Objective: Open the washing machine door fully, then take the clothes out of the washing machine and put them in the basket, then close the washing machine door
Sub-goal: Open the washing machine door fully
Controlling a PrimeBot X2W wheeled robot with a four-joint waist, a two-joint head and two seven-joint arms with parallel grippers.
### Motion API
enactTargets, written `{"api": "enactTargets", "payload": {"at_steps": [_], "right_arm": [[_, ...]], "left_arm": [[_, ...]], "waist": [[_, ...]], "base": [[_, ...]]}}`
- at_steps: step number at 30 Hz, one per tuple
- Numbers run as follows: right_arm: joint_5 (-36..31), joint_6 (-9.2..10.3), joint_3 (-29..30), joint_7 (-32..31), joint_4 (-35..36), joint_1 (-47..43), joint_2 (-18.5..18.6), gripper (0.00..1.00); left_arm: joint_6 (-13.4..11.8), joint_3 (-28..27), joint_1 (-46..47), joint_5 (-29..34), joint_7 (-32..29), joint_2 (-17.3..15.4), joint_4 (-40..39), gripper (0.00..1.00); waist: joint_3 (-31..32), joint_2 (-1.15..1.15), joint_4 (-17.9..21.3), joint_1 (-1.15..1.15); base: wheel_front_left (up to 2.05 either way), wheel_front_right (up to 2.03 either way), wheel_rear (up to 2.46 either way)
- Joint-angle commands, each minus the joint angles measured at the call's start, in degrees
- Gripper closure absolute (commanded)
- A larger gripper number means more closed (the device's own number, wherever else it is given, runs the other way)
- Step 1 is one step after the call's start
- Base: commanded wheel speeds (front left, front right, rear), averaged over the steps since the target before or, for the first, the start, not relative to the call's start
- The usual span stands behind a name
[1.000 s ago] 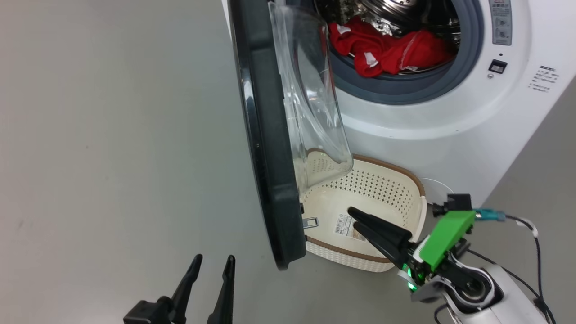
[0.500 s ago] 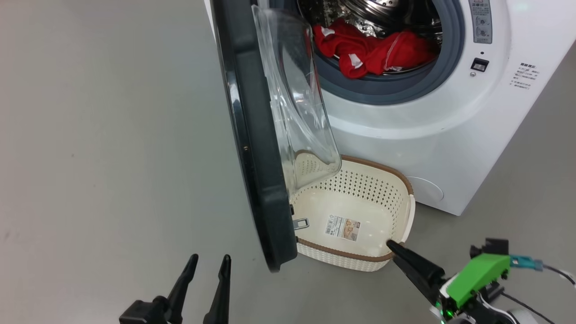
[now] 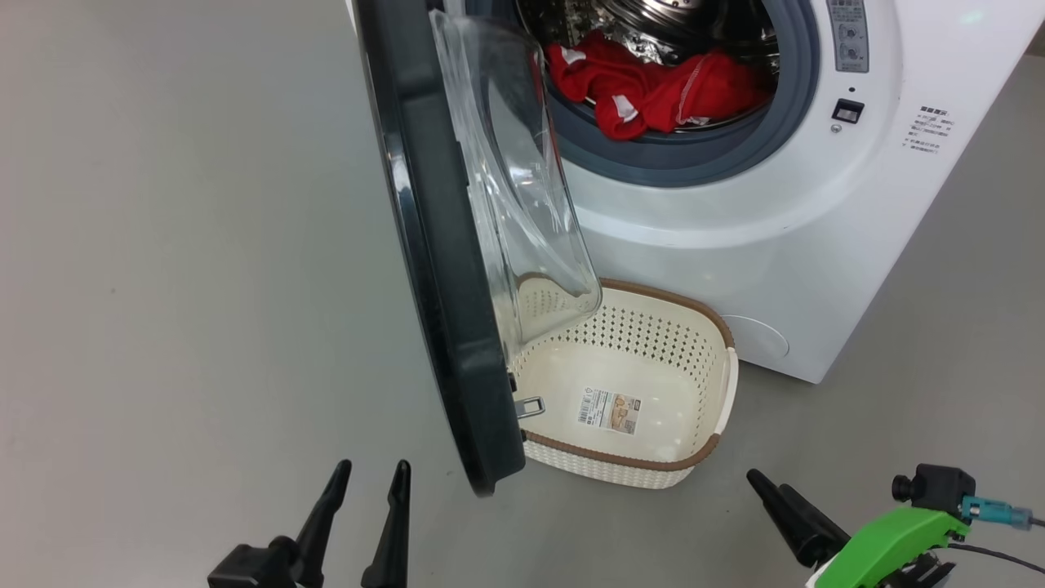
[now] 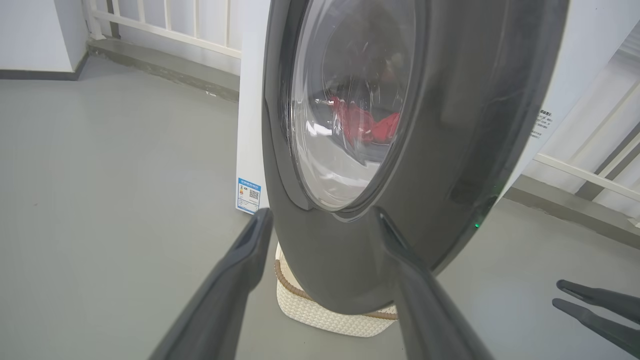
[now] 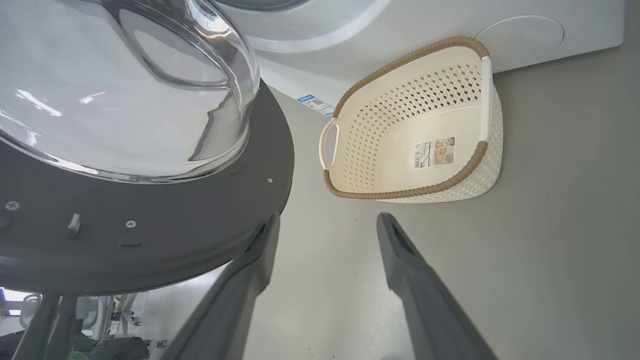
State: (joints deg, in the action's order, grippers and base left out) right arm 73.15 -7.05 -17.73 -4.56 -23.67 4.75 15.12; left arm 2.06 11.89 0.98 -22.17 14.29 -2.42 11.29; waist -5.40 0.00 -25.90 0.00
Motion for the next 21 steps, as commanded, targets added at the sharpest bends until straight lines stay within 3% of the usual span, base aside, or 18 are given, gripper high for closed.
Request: {"api": "enactTargets", "payload": {"at_steps": [1,9,14,21], "right_arm": [[-1.32,-0.44,-2.67,2.72,1.41,0.32,1.42,0.0],[-4.58,-0.44,-10.18,14.08,1.17,2.29,5.45,0.0],[-10.57,-0.44,-14.19,19.25,-0.19,4.1,8.2,0.0],[-24.41,-0.44,-5.57,19.54,3.12,1.79,5.65,0.0]], "left_arm": [[0.23,-2.04,0.26,0.39,0.71,-0.45,-1.15,0.0],[0.27,-2.25,0.52,0.35,0.71,-0.45,-1.04,0.0],[0.2,-2.44,0.69,0.29,0.71,-0.45,-0.9,0.0],[0.13,-2.7,1.06,0.12,0.71,-0.45,-1.03,0.0]], "waist": [[-0.03,0.0,0.22,0.0],[-0.27,0.0,0.74,0.0],[-0.26,0.0,0.95,0.0],[-0.63,0.0,1.22,0.0]], "base": [[0.0,0.0,0.0],[0.0,0.0,0.0],[0.0,0.0,0.0],[0.0,0.0,0.0]]}}
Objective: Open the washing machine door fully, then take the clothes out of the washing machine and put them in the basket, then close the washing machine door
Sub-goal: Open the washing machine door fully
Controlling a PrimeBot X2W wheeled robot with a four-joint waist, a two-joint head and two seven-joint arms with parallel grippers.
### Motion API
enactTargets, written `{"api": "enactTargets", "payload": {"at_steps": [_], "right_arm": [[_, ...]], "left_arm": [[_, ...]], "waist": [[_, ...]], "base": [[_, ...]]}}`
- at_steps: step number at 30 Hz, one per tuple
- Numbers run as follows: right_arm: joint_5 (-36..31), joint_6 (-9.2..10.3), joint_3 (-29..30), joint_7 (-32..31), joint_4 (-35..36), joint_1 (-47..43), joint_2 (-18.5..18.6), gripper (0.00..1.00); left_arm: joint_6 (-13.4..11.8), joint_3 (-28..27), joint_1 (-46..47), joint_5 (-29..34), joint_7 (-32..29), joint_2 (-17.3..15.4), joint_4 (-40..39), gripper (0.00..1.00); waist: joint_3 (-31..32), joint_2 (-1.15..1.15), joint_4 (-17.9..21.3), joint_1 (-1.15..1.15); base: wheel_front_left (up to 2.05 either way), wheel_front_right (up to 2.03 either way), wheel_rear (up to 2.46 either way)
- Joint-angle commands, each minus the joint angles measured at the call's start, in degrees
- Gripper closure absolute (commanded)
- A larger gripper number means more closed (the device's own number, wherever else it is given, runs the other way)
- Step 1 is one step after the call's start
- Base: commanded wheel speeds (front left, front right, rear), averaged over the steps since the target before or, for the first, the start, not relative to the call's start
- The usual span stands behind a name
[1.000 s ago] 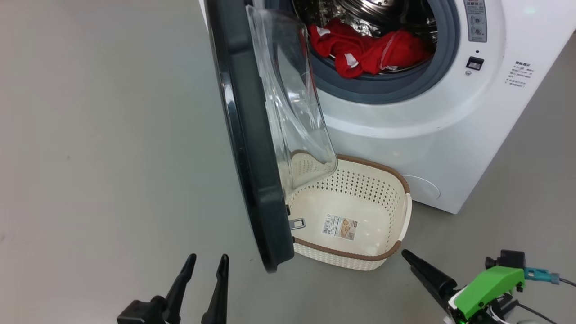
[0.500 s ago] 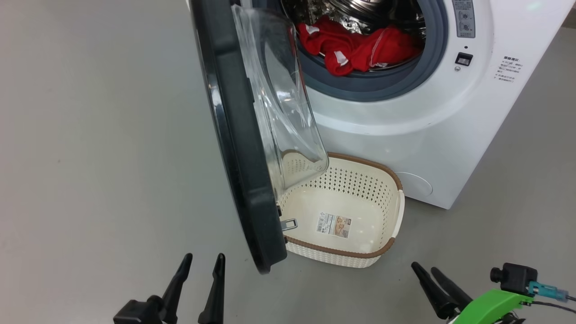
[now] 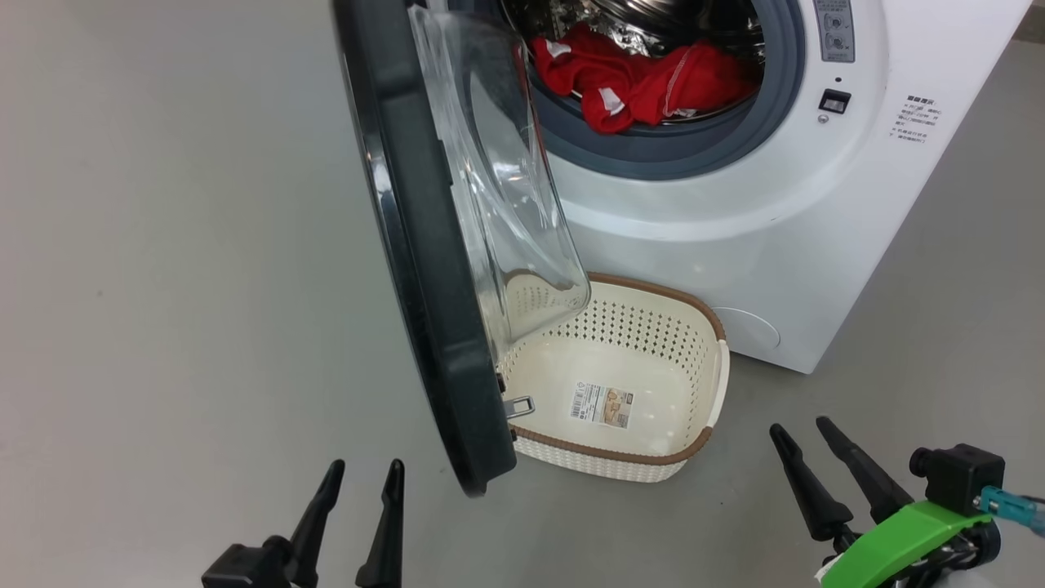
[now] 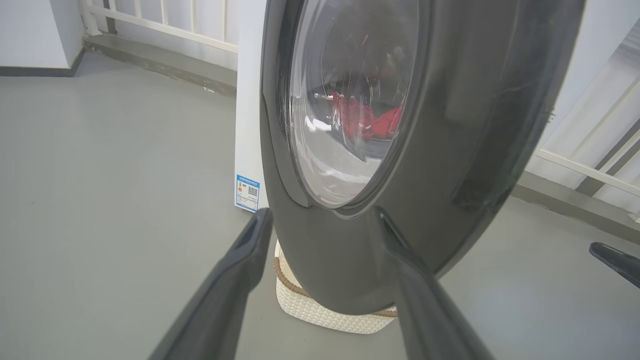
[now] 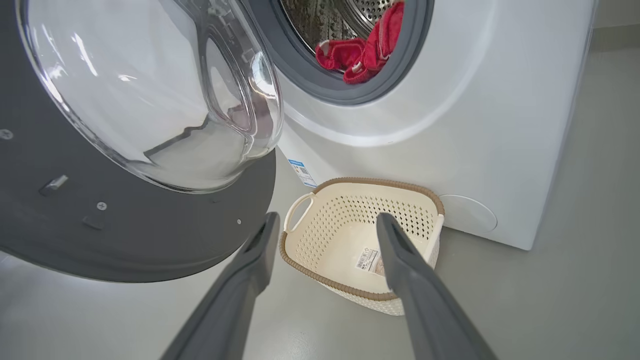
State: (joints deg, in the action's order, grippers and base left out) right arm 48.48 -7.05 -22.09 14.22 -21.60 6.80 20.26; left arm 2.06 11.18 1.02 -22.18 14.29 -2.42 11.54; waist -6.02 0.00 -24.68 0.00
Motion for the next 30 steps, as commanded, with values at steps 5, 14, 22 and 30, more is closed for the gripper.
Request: {"api": "enactTargets", "payload": {"at_steps": [5,14,22,30], "right_arm": [[-8.4,-0.44,4.76,0.76,4.84,-3.4,-2.63,0.0],[-21.15,-0.44,15.32,0.77,12.82,-8.45,-8.58,0.0],[-26.82,-0.44,20.88,0.77,15.7,-12.97,-11.94,0.0],[-27.53,-0.44,21.15,0.77,15.1,-13.57,-12.48,0.0]], "left_arm": [[0.09,-2.13,1.25,0.08,0.71,-0.45,-1.28,0.0],[0.19,-2.06,1.28,0.15,0.71,-0.45,-1.38,0.0],[0.19,-2.0,1.05,0.18,0.71,-0.45,-1.48,0.0],[0.32,-2.03,0.89,0.35,0.71,-0.45,-1.54,0.0]], "waist": [[-0.03,0.0,0.12,0.0],[0.27,0.0,0.05,0.0],[0.57,0.0,-0.18,0.0],[0.67,0.0,0.12,0.0]], "base": [[0.0,0.0,0.0],[0.0,0.0,0.0],[0.0,0.0,0.0],[0.0,0.0,0.0]]}}
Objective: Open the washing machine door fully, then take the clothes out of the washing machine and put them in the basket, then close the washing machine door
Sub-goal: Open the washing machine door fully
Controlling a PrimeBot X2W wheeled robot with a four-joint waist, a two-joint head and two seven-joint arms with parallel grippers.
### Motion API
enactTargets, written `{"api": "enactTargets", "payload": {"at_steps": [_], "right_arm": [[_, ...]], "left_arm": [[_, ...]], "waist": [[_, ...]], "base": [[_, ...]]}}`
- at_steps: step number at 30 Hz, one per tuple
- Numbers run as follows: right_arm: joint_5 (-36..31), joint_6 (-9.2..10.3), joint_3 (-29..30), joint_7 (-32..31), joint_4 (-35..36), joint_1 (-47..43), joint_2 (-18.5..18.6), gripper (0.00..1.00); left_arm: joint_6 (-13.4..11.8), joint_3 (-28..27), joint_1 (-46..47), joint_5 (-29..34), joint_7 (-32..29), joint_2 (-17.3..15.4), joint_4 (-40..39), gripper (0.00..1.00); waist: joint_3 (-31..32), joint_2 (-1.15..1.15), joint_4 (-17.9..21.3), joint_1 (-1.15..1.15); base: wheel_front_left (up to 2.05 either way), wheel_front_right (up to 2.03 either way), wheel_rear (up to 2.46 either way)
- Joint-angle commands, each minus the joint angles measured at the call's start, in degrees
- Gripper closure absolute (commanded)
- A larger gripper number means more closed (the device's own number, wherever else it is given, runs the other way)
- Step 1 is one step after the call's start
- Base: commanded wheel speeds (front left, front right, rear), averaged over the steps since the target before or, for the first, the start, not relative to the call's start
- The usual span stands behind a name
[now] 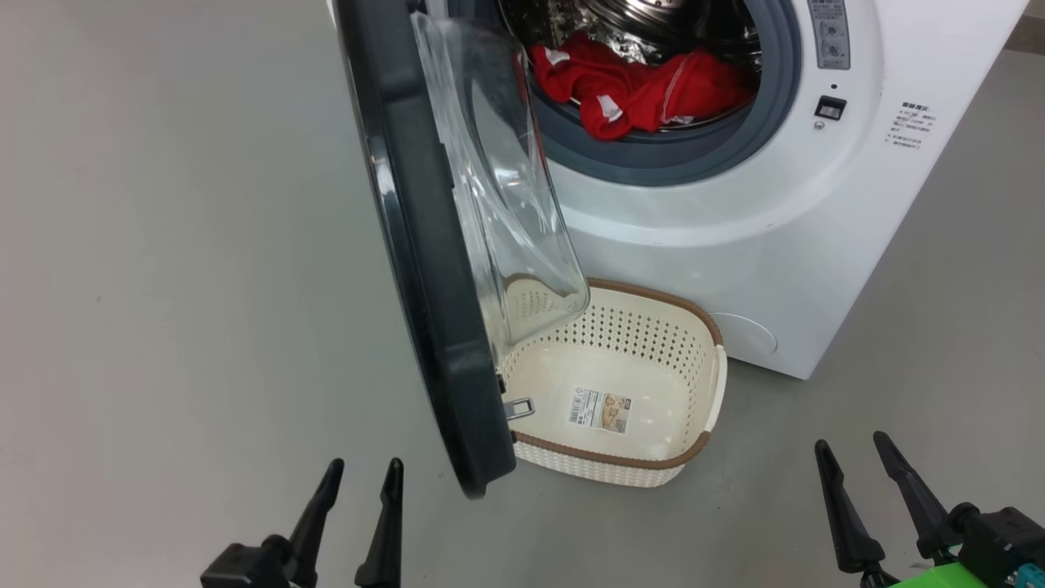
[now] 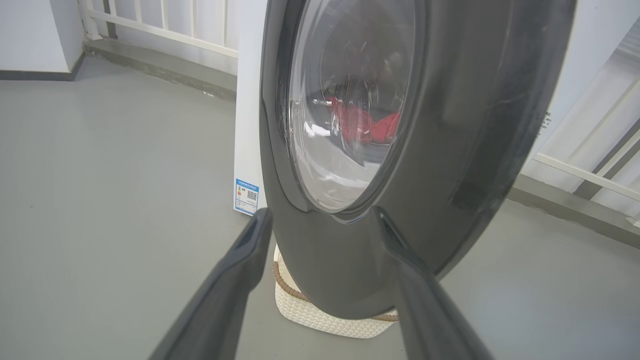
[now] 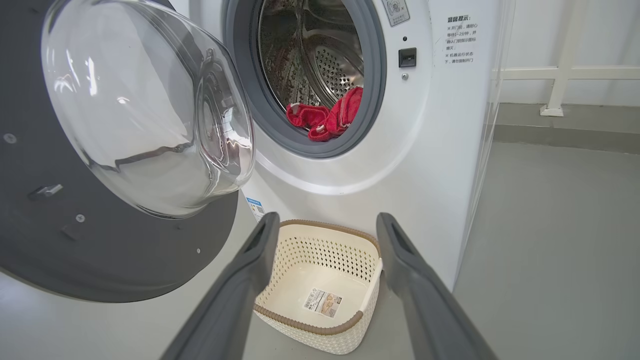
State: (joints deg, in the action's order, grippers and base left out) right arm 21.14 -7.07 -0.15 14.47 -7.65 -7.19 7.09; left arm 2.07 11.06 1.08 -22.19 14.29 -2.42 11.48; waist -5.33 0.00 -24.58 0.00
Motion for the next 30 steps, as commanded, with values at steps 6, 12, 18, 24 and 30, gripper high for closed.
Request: {"api": "enactTargets", "payload": {"at_steps": [6,12,18,24,30], "right_arm": [[-0.57,-0.42,-0.96,0.52,1.48,0.64,0.62,0.0],[-0.92,-0.42,-0.95,0.52,1.73,0.56,0.43,0.0],[-0.98,-0.42,-0.93,0.52,1.8,0.66,0.35,0.0],[-0.89,-0.42,-0.93,0.52,1.97,0.94,0.3,0.0],[-0.64,-0.42,-1.27,0.52,2.13,1.59,0.5,0.0]], "left_arm": [[0.39,-1.92,0.89,0.46,0.71,-0.45,-1.46,0.0],[0.29,-2.07,0.75,0.55,0.71,-0.45,-1.52,0.0],[-0.45,-3.53,1.65,0.07,0.71,-0.45,-4.15,1.0],[-1.39,-7.68,5.08,-2.62,0.71,-0.45,-14.97,1.0],[-1.22,-3.52,8.37,-1.8,0.71,-0.45,-25.86,1.0]], "waist": [[0.05,0.0,0.1,0.0],[0.25,0.0,0.05,0.0],[0.21,0.0,0.03,0.0],[0.04,0.0,0.16,0.0],[-0.68,0.0,0.72,0.0]], "base": [[0.0,0.0,0.0],[0.0,0.0,0.0],[0.0,0.0,0.0],[0.0,0.0,0.0],[0.0,0.0,0.0]]}}
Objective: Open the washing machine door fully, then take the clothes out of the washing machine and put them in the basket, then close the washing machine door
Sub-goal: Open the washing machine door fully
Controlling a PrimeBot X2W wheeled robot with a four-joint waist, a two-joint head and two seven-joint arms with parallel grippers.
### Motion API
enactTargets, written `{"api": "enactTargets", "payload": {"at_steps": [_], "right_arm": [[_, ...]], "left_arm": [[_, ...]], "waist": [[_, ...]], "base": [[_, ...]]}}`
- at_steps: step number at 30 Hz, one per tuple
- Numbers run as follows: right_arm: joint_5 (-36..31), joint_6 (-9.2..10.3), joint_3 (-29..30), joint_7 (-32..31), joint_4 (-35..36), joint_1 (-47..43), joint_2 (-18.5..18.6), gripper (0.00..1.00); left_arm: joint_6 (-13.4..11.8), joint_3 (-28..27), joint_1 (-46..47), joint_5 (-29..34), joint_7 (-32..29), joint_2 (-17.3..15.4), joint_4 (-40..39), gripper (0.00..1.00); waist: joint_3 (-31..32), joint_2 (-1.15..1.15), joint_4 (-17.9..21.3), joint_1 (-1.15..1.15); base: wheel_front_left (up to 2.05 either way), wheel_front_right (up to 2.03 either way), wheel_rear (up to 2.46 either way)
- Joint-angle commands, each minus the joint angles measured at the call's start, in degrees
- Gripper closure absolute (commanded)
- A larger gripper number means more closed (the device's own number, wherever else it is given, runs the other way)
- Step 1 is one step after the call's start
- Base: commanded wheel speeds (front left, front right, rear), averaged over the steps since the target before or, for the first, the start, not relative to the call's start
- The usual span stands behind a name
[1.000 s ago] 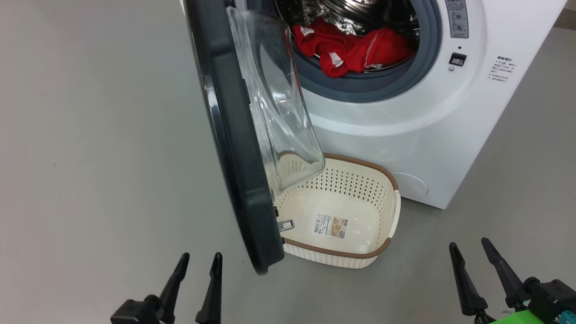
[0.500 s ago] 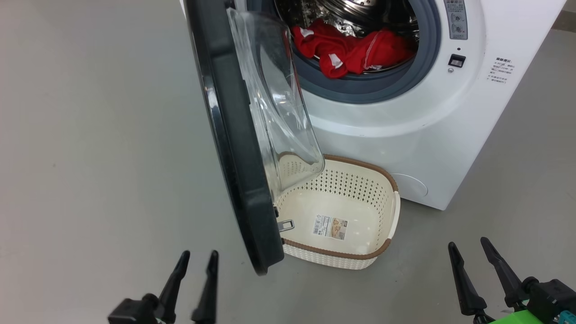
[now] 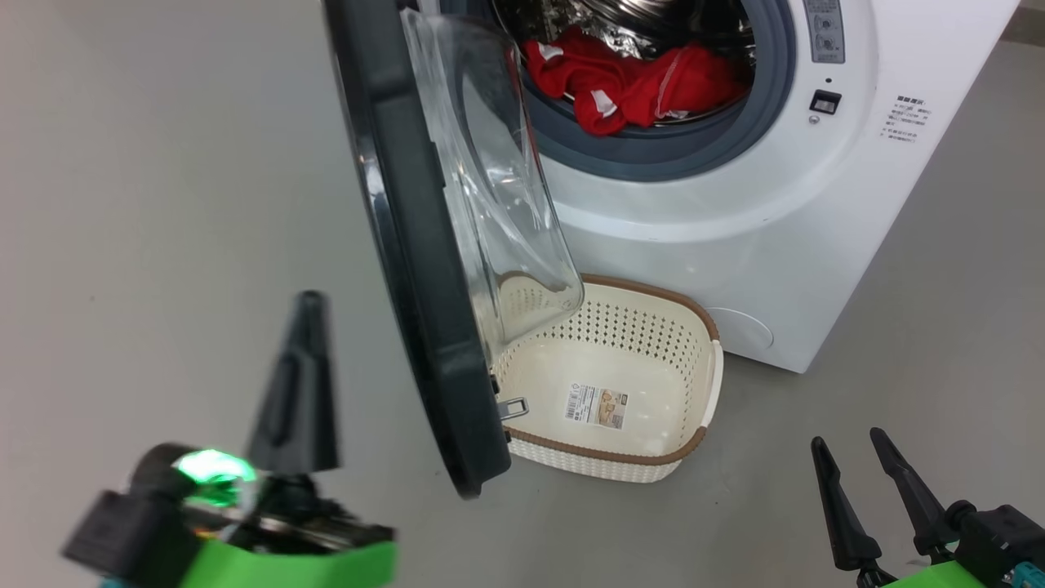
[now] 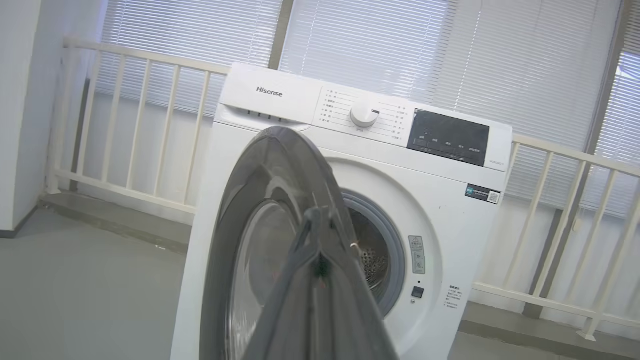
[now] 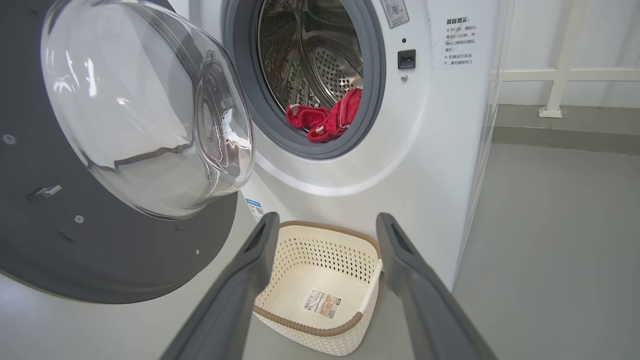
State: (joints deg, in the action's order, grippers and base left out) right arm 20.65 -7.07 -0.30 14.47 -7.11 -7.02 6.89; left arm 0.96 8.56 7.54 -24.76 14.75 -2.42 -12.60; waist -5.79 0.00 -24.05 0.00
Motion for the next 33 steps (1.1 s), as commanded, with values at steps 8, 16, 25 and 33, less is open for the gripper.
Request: {"api": "enactTargets", "payload": {"at_steps": [8,16,25,33], "right_arm": [[-0.13,-0.42,-1.7,0.52,1.84,2.47,0.99,0.0],[-0.03,-0.42,-1.79,0.52,1.9,3.51,0.93,0.0],[0.0,-0.42,-1.89,0.52,2.0,3.8,0.69,0.0],[0.1,-0.42,-2.05,0.52,2.12,3.47,0.57,0.0]], "left_arm": [[0.5,13.04,2.38,0.17,0.25,-0.45,0.26,1.0],[1.73,16.75,1.73,-6.41,0.25,-0.45,10.85,1.0],[1.63,15.1,2.74,-11.09,0.25,-0.45,19.52,1.0],[1.22,12.38,2.54,-11.55,0.25,-0.45,21.33,1.0]], "waist": [[-1.7,0.0,1.41,0.0],[-2.87,0.0,2.16,0.0],[-2.95,0.0,2.24,0.0],[-2.26,0.0,1.73,0.0]], "base": [[0.0,0.0,0.0],[0.0,0.0,0.0],[0.0,0.0,0.0],[0.0,0.0,0.0]]}}
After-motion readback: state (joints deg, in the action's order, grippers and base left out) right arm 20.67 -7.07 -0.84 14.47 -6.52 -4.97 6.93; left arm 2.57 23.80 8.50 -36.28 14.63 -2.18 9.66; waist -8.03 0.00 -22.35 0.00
